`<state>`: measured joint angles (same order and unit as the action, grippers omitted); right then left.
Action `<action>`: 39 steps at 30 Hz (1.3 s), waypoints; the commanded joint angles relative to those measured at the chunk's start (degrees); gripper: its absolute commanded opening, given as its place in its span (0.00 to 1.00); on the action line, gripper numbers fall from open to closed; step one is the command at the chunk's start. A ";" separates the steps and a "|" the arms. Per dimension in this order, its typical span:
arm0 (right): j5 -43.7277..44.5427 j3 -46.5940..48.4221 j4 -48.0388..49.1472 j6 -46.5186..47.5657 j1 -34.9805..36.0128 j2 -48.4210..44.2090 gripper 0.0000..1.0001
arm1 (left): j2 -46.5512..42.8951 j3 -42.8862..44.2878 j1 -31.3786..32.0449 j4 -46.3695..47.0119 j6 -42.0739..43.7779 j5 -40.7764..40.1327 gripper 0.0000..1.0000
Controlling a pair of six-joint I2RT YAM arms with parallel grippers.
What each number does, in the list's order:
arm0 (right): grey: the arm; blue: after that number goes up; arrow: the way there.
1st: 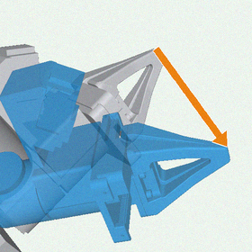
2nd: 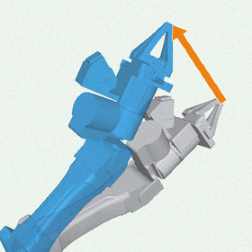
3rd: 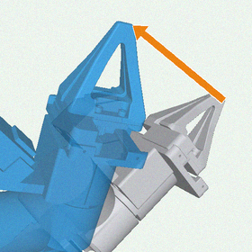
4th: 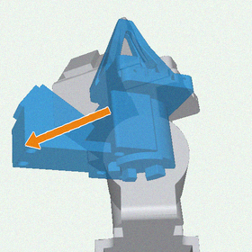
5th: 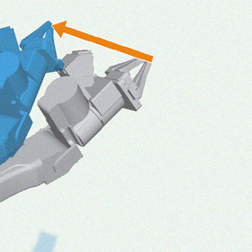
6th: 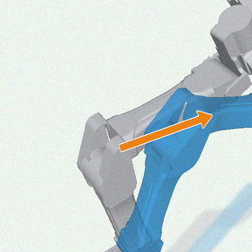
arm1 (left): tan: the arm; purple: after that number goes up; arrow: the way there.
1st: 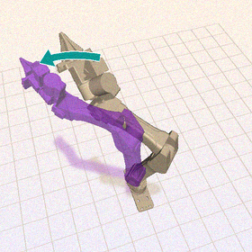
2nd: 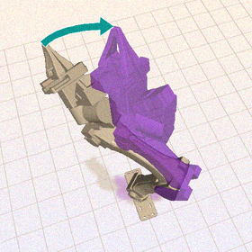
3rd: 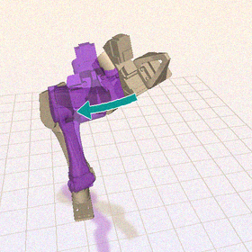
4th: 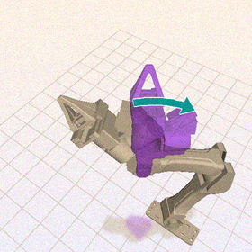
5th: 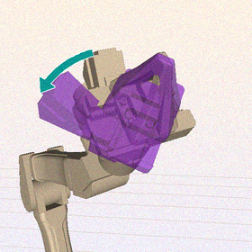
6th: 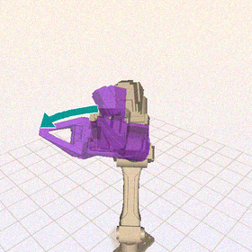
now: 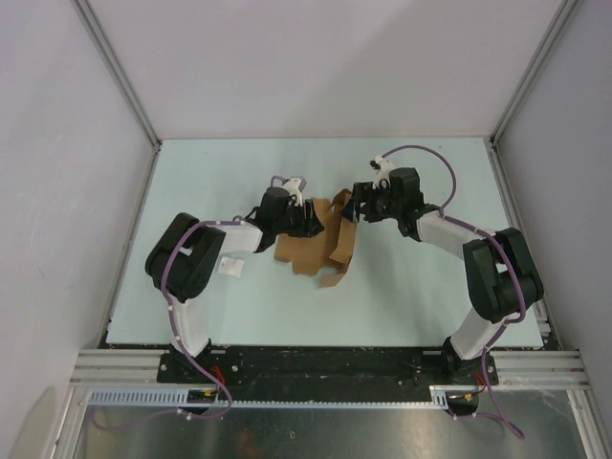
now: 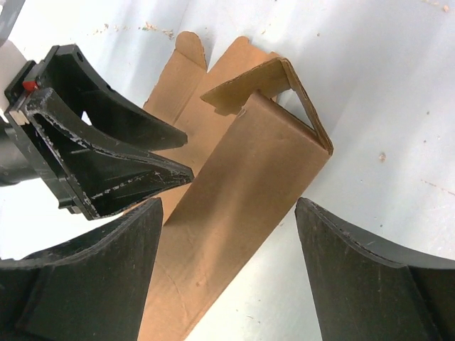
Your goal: Fold the paper box
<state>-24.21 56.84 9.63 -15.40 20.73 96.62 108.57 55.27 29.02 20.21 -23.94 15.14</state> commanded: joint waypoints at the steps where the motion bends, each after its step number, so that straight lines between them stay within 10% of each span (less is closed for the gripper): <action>1: 3.55 3.63 -3.82 -3.76 1.15 -1.43 0.81 | -2.93 -0.51 -0.54 0.71 0.65 -0.20 0.57; 18: 8.21 7.76 -17.45 -7.46 3.97 -0.73 0.72 | -3.46 -0.95 -0.63 0.71 0.39 0.16 0.56; 39: 8.30 22.15 -33.61 11.88 1.07 3.92 0.63 | -6.71 -2.79 -2.30 0.71 0.92 2.00 0.55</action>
<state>-16.47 72.47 -17.74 -10.15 23.18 98.54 105.89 53.25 27.75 19.97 -23.92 15.62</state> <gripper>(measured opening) 0.625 0.555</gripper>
